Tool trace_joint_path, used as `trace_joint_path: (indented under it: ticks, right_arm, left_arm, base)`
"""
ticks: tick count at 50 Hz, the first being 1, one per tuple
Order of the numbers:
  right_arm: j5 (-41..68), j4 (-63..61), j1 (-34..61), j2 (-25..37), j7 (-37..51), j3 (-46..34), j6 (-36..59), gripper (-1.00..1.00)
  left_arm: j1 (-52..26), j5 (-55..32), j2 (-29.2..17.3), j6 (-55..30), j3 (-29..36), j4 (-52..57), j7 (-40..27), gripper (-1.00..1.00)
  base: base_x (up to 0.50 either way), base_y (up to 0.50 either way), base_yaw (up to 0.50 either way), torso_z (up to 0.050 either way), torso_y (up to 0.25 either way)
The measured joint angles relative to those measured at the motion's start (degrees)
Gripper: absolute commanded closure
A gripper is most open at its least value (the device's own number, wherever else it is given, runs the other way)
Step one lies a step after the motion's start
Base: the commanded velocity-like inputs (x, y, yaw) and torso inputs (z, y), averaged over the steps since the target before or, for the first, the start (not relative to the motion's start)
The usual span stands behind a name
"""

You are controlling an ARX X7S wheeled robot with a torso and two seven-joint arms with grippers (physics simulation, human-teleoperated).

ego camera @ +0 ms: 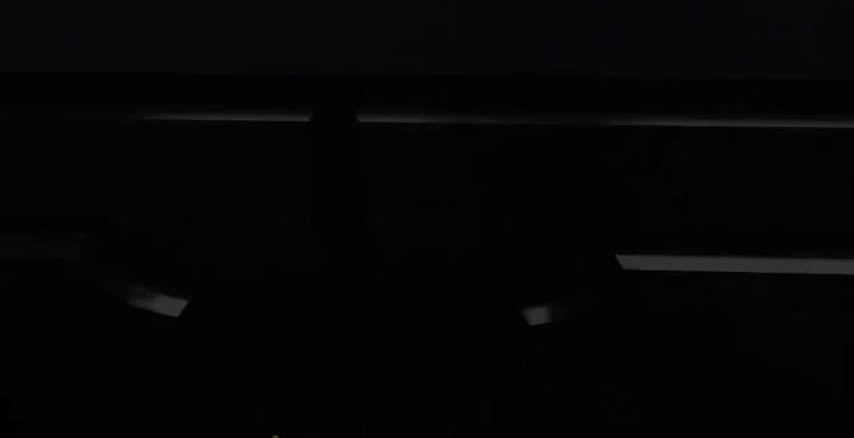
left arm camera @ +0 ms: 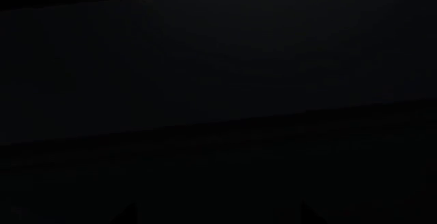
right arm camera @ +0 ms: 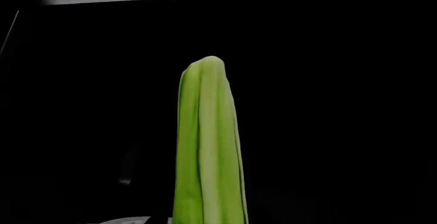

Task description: Pick the celery from the counter and place it in the microwave.

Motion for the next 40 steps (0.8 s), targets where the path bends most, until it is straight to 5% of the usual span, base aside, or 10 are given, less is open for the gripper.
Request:
trace_joint_path:
  ticks: [23, 40]
  right_arm:
    - [-19.7, 18.2, 8.6, -8.5, -17.1, -4.2, -1.5, 1.00]
    - [-63.2, 22.7, 10.4, -22.6, -42.7, 13.1, 8.2, 1.00]
  left_arm:
    - [6.1, 0.6, -1.2, -2.6, -5.6, 0.0, 0.0, -1.00]
    - [7.0, 0.5, -1.4, -2.9, -6.5, 0.0, 0.0, -1.00]
  base:
    - [0.00, 0.00, 0.00, 0.000, 0.000]
    - [0.00, 0.00, 0.00, 0.001, 0.001]
